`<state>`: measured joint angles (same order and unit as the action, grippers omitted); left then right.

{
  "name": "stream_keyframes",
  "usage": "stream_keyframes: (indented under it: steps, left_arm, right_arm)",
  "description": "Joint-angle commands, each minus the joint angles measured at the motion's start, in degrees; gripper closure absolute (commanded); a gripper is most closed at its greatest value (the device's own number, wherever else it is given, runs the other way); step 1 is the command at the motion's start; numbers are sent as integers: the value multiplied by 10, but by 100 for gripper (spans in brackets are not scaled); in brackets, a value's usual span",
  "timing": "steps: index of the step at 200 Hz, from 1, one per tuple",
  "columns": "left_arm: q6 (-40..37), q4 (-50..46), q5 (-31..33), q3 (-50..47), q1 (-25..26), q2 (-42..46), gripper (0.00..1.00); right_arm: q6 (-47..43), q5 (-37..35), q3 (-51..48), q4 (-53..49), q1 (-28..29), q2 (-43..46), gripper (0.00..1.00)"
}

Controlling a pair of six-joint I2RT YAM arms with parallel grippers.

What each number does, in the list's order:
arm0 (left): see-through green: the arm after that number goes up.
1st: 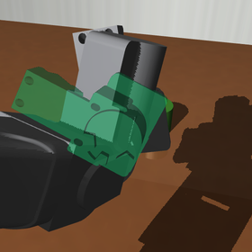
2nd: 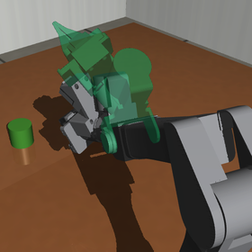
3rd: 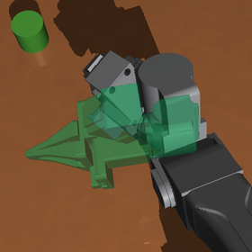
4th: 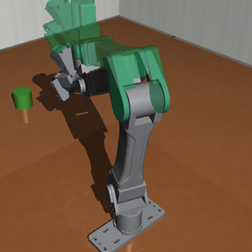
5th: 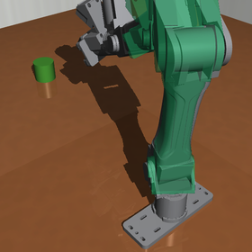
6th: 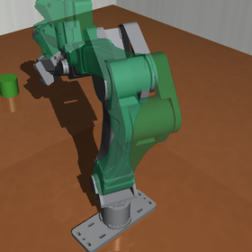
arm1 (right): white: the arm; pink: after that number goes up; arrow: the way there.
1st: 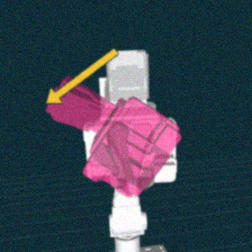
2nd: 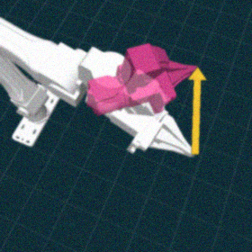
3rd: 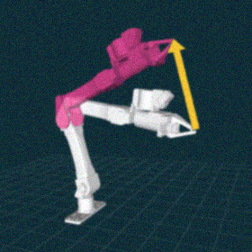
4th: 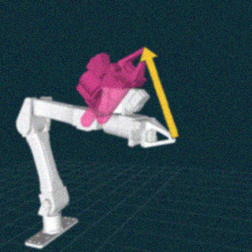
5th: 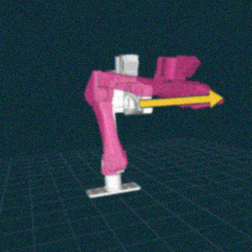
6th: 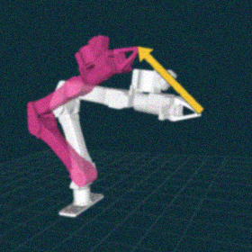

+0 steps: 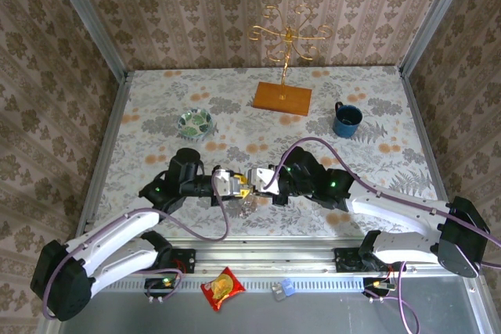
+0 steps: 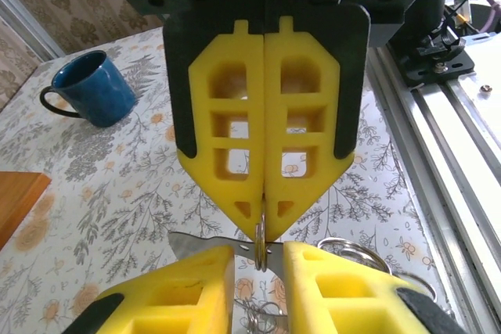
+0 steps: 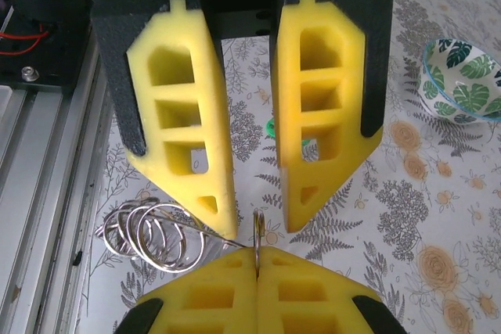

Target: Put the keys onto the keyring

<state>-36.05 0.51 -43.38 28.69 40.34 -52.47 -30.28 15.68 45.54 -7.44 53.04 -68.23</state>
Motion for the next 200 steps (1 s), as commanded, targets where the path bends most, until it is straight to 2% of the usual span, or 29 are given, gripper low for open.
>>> stream_keyframes:
  steps: [1,51,62,83,101,136,200]
  left_arm:
    - [-2,4,-32,23,6,-8,78]
    - [2,17,-31,24,12,-14,100]
    - [5,17,-31,21,15,-9,100]
    - [46,77,-24,-9,20,7,100]
    - [84,136,-14,-41,23,16,100]
    - [127,205,-3,-79,25,23,100]
    - [176,280,-2,-98,26,13,100]
  right_arm:
    - [-11,12,28,-2,5,0,100]
    - [-14,28,31,-5,11,0,100]
    - [-6,25,21,7,11,9,100]
    - [19,12,-24,66,6,34,75]
    - [56,9,-67,113,-7,62,68]
    - [117,24,-137,174,-33,122,68]
    - [123,15,-151,136,-34,142,71]
